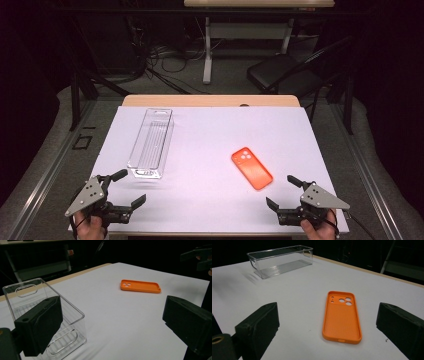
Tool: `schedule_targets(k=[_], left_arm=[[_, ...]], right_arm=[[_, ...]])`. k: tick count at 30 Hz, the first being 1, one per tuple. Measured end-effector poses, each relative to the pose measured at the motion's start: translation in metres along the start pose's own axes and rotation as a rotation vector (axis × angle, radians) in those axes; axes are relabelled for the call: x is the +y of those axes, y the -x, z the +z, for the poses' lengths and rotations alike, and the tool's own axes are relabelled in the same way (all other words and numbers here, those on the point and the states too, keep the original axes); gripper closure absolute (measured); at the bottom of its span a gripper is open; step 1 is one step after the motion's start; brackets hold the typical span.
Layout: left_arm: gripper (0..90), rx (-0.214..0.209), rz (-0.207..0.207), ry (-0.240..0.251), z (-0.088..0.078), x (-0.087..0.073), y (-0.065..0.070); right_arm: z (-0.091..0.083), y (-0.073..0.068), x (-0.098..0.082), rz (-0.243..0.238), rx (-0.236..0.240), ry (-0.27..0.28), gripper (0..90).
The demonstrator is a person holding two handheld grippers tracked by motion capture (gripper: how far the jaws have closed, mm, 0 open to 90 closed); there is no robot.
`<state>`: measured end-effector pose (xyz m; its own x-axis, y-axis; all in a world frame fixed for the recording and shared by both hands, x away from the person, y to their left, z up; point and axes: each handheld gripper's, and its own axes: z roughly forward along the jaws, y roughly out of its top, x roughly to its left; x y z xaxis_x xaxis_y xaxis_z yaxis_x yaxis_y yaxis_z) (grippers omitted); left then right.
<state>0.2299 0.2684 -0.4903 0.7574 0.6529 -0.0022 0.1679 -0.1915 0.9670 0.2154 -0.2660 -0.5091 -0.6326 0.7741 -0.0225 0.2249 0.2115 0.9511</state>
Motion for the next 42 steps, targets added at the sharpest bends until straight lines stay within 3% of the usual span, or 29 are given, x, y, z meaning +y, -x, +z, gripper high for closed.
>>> schedule_targets(k=[19,25,36,42], left_arm=[[3.3,-0.003,-0.004,-0.010,0.000,0.001,0.000],[3.3,-0.002,-0.015,-0.015,0.000,0.009,-0.004],[3.3,-0.025,-0.040,-0.114,0.019,0.029,-0.017],[3.3,-0.022,-0.070,-0.122,0.028,0.039,-0.026]], right_arm=[[0.005,0.000,0.003,0.002,0.005,-0.035,4.6],[0.009,0.002,0.006,0.014,-0.004,-0.065,4.6],[0.019,0.014,0.020,0.033,-0.005,-0.153,4.7],[0.026,0.018,0.028,0.041,0.008,-0.186,4.7]])
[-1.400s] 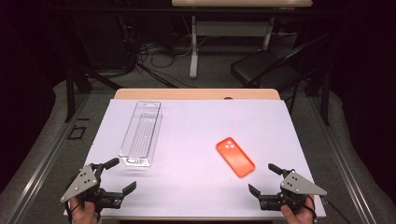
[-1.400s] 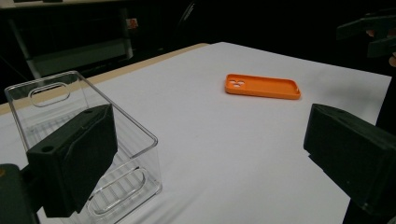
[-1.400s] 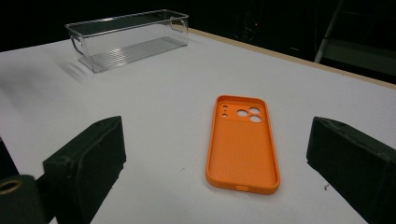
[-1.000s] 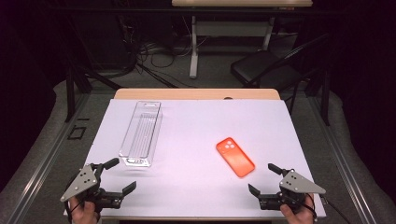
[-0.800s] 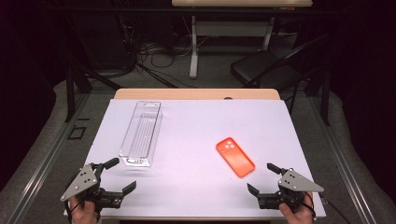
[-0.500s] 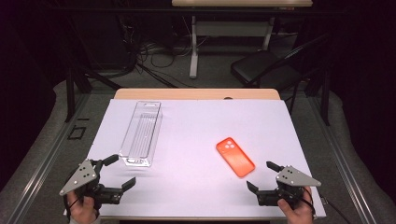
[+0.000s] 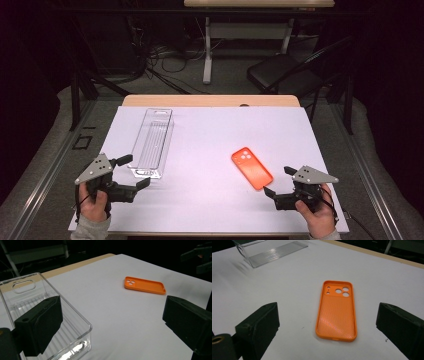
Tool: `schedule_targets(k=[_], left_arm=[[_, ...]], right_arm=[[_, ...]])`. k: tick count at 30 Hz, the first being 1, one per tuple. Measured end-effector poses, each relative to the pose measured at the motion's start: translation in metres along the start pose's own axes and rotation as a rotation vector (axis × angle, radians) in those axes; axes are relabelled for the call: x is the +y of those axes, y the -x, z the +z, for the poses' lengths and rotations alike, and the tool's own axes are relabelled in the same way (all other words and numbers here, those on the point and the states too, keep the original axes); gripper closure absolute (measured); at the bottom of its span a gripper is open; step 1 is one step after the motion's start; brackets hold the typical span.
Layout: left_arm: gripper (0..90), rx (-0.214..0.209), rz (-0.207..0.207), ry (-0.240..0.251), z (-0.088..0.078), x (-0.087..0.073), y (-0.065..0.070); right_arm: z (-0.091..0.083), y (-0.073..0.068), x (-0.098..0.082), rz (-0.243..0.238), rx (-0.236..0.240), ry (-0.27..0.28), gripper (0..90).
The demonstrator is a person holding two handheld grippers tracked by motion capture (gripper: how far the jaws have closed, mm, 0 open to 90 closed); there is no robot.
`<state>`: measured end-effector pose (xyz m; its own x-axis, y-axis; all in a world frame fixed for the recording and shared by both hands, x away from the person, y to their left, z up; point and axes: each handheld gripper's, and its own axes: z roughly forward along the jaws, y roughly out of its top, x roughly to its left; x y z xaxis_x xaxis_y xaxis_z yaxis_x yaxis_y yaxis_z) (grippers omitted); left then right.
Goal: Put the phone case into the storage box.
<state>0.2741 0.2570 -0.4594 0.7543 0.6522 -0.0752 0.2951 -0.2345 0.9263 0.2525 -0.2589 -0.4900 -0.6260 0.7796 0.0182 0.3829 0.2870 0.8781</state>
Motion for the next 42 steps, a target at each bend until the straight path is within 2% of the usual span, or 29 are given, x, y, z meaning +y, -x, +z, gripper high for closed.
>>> schedule_targets(k=[6,13,15,26,30,39,41,42], left_arm=[[3.3,-0.011,-0.024,-0.018,0.010,0.014,-0.008],[3.3,-0.026,-0.036,-0.034,0.021,0.029,-0.016],[3.3,-0.047,-0.049,-0.034,0.026,0.037,-0.019],[3.3,-0.075,-0.065,-0.060,0.047,0.052,-0.028],[3.3,-0.070,-0.069,-0.063,0.052,0.057,-0.031],[3.3,-0.025,-0.090,-0.064,0.067,0.060,-0.045],[3.2,-0.023,-0.099,-0.057,0.070,0.061,-0.048],[3.3,-0.044,-0.110,-0.052,0.071,0.061,-0.050]], right_arm=[[0.007,0.004,0.010,-0.004,-0.002,-0.043,4.7],[0.015,0.009,0.018,0.011,0.005,-0.069,4.7],[0.018,0.011,0.021,0.012,0.008,-0.079,4.7],[0.031,0.023,0.037,0.048,0.017,-0.135,4.7],[0.036,0.027,0.043,0.062,0.017,-0.149,4.7],[0.050,0.038,0.054,0.097,0.020,-0.188,4.8],[0.054,0.041,0.055,0.112,0.027,-0.202,4.8],[0.058,0.044,0.057,0.120,0.028,-0.213,4.8]])
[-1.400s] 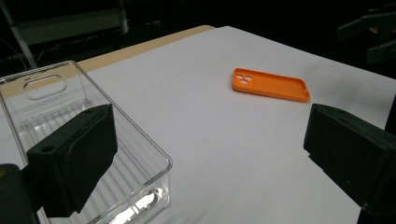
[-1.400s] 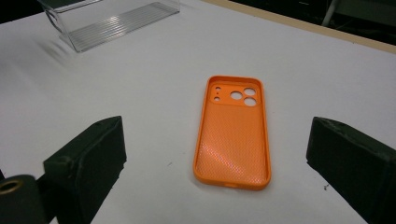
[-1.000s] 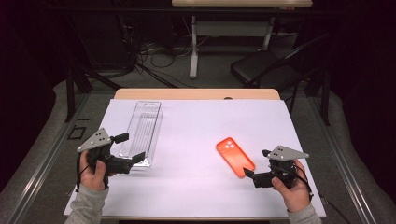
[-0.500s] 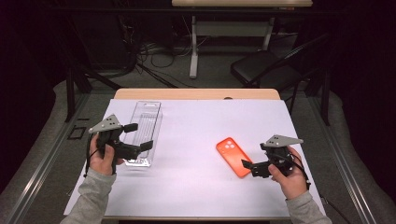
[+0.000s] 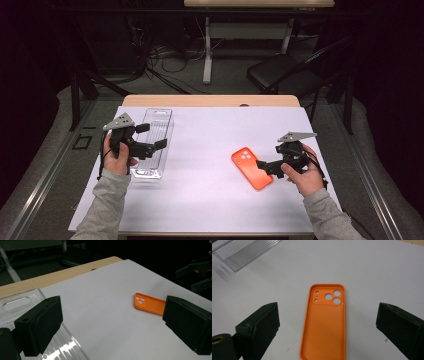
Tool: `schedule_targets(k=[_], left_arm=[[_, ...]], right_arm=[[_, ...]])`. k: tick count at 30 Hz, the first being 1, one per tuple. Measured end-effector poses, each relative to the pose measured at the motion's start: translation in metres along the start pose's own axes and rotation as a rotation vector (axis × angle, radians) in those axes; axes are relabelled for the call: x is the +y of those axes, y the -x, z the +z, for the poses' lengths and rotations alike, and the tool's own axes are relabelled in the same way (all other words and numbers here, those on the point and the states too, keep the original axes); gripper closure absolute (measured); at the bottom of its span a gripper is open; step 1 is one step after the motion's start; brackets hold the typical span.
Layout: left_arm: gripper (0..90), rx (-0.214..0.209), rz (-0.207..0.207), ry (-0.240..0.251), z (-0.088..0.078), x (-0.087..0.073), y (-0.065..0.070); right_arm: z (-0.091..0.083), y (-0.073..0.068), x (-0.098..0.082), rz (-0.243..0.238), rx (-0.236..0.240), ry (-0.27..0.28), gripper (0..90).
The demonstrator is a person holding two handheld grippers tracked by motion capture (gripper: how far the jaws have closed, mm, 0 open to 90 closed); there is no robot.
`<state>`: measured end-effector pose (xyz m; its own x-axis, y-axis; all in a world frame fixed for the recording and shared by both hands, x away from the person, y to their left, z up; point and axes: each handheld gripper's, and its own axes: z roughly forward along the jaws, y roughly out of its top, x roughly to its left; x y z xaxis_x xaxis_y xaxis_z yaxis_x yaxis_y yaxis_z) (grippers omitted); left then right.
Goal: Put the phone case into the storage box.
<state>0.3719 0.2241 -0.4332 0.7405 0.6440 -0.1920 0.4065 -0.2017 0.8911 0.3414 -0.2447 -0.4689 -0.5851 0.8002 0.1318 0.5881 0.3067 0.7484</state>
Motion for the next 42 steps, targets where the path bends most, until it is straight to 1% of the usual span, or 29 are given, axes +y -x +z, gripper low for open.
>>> schedule_targets(k=[3,7,8,10,12,13,14,15,16,22,23,25,26,28,29,31,32,33,34,36,38,39,40,41,42], left_arm=[[3.2,-0.009,-0.011,-0.005,0.002,0.000,-0.002],[2.7,0.008,-0.021,-0.009,0.007,-0.001,-0.006],[1.6,0.012,-0.015,-0.016,0.008,-0.001,-0.007],[0.6,0.031,-0.024,-0.028,0.011,-0.002,-0.008],[0.6,0.036,-0.028,-0.038,0.012,-0.002,-0.009],[0.6,0.036,-0.028,-0.038,0.012,-0.002,-0.009],[0.6,0.041,-0.027,-0.039,0.013,-0.002,-0.010],[0.6,0.044,-0.033,-0.038,0.013,-0.003,-0.010],[0.6,0.056,-0.037,-0.033,0.013,-0.003,-0.011],[0.6,0.061,-0.033,-0.036,0.011,-0.004,-0.011],[0.6,0.065,-0.040,-0.038,0.010,-0.005,-0.012],[0.6,0.064,-0.041,-0.039,0.010,-0.005,-0.012],[0.6,0.064,-0.043,-0.035,0.009,-0.007,-0.012],[0.6,0.068,-0.043,-0.037,0.008,-0.007,-0.012],[0.6,0.075,-0.041,-0.041,0.008,-0.008,-0.012],[0.6,0.081,-0.038,-0.044,0.007,-0.009,-0.011],[0.6,0.085,-0.039,-0.049,0.006,-0.009,-0.010],[0.6,0.084,-0.038,-0.052,0.005,-0.009,-0.010],[0.6,0.084,-0.038,-0.052,0.005,-0.009,-0.010],[0.6,0.085,-0.036,-0.052,0.005,-0.009,-0.009],[0.7,0.084,-0.034,-0.052,0.005,-0.009,-0.008],[0.7,0.085,-0.032,-0.049,0.005,-0.009,-0.007],[0.7,0.084,-0.026,-0.053,0.005,-0.009,-0.006],[0.7,0.084,-0.026,-0.053,0.005,-0.009,-0.006],[0.7,0.083,-0.023,-0.051,0.006,-0.009,-0.005]], right_arm=[[0.002,0.002,0.003,0.006,-0.009,-0.010,4.8],[0.006,0.006,0.009,0.018,-0.016,-0.016,4.8],[0.007,0.007,0.010,0.022,-0.019,-0.025,4.8],[0.011,0.008,0.012,0.015,-0.036,-0.036,4.7],[0.013,0.008,0.013,0.000,-0.045,-0.039,4.3],[0.013,0.008,0.013,0.000,-0.045,-0.039,4.3],[0.015,0.008,0.014,-0.011,-0.060,-0.051,3.0],[0.015,0.008,0.014,-0.011,-0.060,-0.051,3.0],[0.017,0.008,0.015,-0.019,-0.059,-0.059,2.9],[0.023,0.008,0.020,-0.023,-0.061,-0.084,2.9],[0.027,0.007,0.021,-0.020,-0.064,-0.108,2.8],[0.028,0.007,0.022,-0.023,-0.061,-0.115,2.8],[0.031,0.006,0.023,-0.030,-0.062,-0.134,2.9],[0.032,0.006,0.023,-0.036,-0.059,-0.136,3.0],[0.035,0.005,0.024,-0.045,-0.057,-0.152,4.2],[0.036,0.005,0.024,-0.044,-0.056,-0.158,4.9],[0.039,0.005,0.025,-0.049,-0.053,-0.171,8.5],[0.040,0.006,0.025,-0.053,-0.053,-0.174,10.2],[0.040,0.006,0.025,-0.053,-0.053,-0.174,10.2],[0.046,0.007,0.024,-0.050,-0.050,-0.190,15.1],[0.048,0.008,0.024,-0.044,-0.046,-0.210,17.1],[0.048,0.008,0.024,-0.044,-0.046,-0.210,17.1],[0.051,0.008,0.025,-0.047,-0.052,-0.223,21.5],[0.051,0.008,0.025,-0.047,-0.052,-0.223,21.5],[0.052,0.009,0.026,-0.053,-0.052,-0.243,24.6]])
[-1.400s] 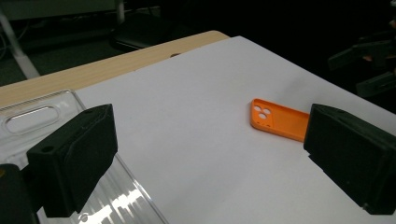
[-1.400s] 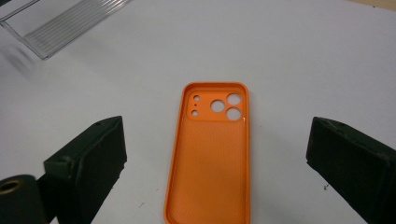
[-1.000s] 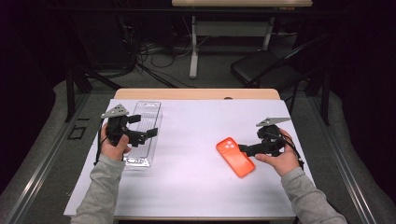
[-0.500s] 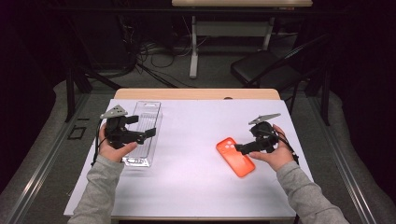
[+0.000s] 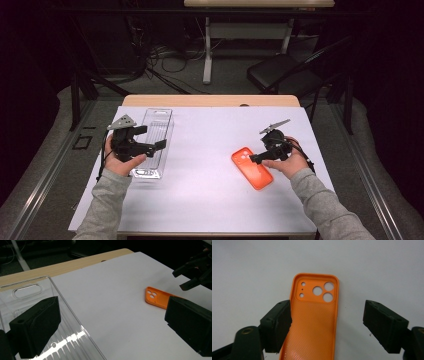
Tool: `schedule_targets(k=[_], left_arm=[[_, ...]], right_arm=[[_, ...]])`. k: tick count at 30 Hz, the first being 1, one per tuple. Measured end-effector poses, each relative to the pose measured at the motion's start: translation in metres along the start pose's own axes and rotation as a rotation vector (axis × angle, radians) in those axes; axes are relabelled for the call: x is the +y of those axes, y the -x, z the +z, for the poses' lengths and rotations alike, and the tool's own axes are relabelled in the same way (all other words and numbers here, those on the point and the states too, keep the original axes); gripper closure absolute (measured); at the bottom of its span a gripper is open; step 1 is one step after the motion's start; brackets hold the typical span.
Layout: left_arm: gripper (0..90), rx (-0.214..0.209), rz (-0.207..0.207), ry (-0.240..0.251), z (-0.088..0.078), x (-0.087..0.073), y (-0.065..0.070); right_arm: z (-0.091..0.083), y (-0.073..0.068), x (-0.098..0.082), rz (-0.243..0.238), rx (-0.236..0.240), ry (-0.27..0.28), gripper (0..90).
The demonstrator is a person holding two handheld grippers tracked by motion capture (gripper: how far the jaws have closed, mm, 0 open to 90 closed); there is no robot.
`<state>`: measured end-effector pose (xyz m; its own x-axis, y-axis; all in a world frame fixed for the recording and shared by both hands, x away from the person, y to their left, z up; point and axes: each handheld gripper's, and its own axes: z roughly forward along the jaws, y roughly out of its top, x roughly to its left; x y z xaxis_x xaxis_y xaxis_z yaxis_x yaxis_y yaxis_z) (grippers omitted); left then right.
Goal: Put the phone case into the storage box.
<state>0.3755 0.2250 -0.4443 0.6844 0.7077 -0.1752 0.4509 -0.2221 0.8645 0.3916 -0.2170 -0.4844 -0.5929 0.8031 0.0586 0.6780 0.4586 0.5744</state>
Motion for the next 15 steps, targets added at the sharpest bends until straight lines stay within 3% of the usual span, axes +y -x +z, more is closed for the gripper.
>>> schedule_targets(k=[7,10,15], left_arm=[[0.7,-0.006,0.003,0.002,0.000,0.001,0.002],[0.7,-0.003,0.002,-0.003,0.000,0.000,0.001],[0.7,-0.005,-0.001,-0.001,-0.002,0.000,0.001]], right_arm=[[0.003,0.001,0.007,0.003,-0.004,-0.078,31.7],[0.007,0.004,0.011,-0.016,-0.035,-0.135,32.8],[0.011,0.007,0.013,-0.021,-0.035,-0.163,39.3]])
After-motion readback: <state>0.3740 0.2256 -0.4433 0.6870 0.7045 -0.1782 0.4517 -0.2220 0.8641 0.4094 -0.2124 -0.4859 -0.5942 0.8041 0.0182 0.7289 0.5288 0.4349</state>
